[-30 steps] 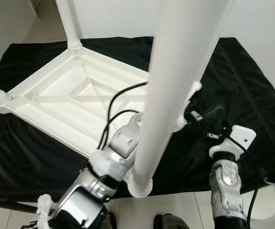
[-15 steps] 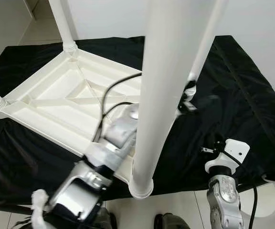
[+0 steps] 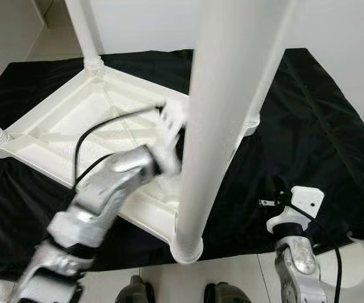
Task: Building children table
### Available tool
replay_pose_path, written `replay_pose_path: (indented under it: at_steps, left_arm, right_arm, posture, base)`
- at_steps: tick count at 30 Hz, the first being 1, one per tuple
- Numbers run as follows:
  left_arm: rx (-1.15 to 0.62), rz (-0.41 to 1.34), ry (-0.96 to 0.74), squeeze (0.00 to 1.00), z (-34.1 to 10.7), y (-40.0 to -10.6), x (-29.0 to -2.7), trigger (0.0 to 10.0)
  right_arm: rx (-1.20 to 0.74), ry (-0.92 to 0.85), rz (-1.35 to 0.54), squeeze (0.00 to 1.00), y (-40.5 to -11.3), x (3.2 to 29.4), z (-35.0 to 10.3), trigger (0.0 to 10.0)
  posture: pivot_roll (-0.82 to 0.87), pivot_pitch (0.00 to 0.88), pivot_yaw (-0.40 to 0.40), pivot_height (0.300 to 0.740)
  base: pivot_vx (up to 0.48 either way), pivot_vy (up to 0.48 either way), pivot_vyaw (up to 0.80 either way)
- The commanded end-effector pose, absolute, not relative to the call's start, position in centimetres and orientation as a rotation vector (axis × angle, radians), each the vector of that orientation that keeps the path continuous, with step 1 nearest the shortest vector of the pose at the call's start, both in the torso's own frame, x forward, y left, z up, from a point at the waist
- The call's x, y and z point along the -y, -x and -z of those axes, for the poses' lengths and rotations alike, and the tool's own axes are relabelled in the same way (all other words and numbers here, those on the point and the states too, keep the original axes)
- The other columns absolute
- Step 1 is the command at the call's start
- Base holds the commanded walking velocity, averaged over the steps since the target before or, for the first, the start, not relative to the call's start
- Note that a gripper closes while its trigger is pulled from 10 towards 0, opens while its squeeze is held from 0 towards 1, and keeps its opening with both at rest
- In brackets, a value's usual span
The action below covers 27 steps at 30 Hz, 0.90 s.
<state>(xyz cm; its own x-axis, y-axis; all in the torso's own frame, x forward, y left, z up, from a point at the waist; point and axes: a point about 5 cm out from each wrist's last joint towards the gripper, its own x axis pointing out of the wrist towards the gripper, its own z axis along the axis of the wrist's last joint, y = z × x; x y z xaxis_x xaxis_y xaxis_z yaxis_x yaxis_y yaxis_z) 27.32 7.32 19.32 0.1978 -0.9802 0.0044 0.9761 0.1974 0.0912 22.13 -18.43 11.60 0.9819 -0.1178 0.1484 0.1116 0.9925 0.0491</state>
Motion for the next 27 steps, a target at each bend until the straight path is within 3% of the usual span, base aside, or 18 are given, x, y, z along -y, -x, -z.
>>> replay_pose_path:
  at_steps: [1,11,16,21,27]
  left_arm:
    - [0.044,1.449,-0.101,0.00,-19.1,-26.5,-8.8,10.0]
    - [-0.087,1.445,-0.312,0.00,-17.2,-27.3,-13.5,10.0]
    - [-0.106,1.455,-0.358,0.00,-16.8,-27.5,-14.3,10.0]
    - [-0.192,1.430,-0.516,0.00,-15.1,-28.9,-16.3,10.0]
    - [-0.233,1.449,-0.537,0.00,-14.5,-28.9,-17.1,10.0]
  right_arm:
    - [0.137,-0.049,0.098,0.00,-22.1,18.2,-11.5,10.0]
    - [0.148,-0.028,0.065,0.00,-22.5,18.7,-12.0,10.0]
    - [0.156,-0.027,0.048,0.00,-22.4,18.7,-12.2,10.0]
    - [0.167,-0.015,-0.022,0.00,-21.9,18.5,-13.0,10.0]
    - [0.163,-0.005,-0.025,0.00,-21.5,18.7,-13.0,10.0]
  posture:
    - [0.00,0.040,0.037,0.740]
    - [0.01,0.022,0.025,0.740]
    - [0.02,0.019,0.022,0.740]
    - [0.01,0.027,0.029,0.740]
    - [0.00,0.029,0.035,0.740]
  base:
    - [0.000,0.000,0.00]
    - [0.000,0.000,0.00]
    - [0.000,0.000,0.00]
    - [0.000,0.000,0.00]
    - [0.000,0.000,0.00]
